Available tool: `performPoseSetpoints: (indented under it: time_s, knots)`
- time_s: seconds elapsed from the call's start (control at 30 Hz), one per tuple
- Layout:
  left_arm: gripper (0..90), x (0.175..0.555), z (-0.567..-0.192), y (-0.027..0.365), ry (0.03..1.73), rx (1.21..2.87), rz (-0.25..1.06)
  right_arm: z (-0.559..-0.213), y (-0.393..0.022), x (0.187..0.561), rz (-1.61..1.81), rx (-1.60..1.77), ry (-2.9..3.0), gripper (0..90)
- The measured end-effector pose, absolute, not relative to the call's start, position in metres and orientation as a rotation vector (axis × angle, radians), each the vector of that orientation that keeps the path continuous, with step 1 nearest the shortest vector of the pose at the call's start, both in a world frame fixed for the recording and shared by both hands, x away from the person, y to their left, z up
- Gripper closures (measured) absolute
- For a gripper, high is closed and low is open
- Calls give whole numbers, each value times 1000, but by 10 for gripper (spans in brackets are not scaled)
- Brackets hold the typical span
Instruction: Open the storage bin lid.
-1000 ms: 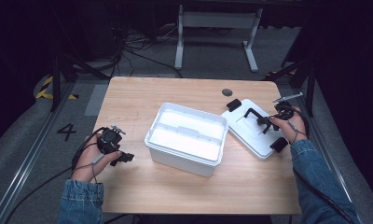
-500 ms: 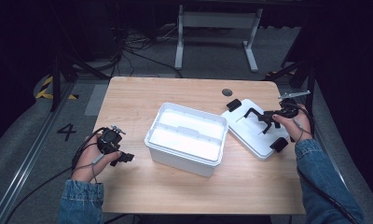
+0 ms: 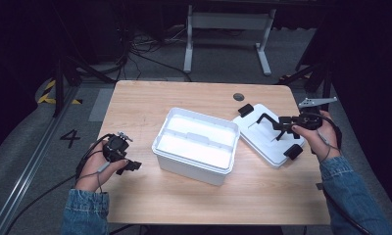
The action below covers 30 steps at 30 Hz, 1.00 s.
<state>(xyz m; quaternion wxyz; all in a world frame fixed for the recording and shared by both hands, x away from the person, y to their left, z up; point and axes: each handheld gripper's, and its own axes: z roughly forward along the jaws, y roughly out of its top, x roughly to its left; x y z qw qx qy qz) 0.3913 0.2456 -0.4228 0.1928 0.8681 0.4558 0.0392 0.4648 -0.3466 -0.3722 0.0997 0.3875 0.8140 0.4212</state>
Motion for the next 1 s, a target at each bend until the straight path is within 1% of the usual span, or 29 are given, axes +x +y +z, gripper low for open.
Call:
performPoseSetpoints:
  time_s: [0.27,0.53,0.67,0.73,0.77,1.0]
  knots:
    - [249,388,-423,246,1289,2430,94,-368,-328,428,1296,1057,2460,500]
    - [249,389,-424,244,1285,2436,99,-371,-315,403,1325,1011,2502,500]
    - [249,389,-423,244,1286,2437,91,-379,-307,392,1329,998,2536,499]
    - [248,390,-423,244,1269,2452,110,-383,-302,387,1318,991,2553,499]
    - [248,389,-424,243,1284,2431,85,-384,-301,385,1322,985,2558,500]
    - [248,391,-425,242,1277,2444,86,-400,-287,373,1338,963,2586,500]
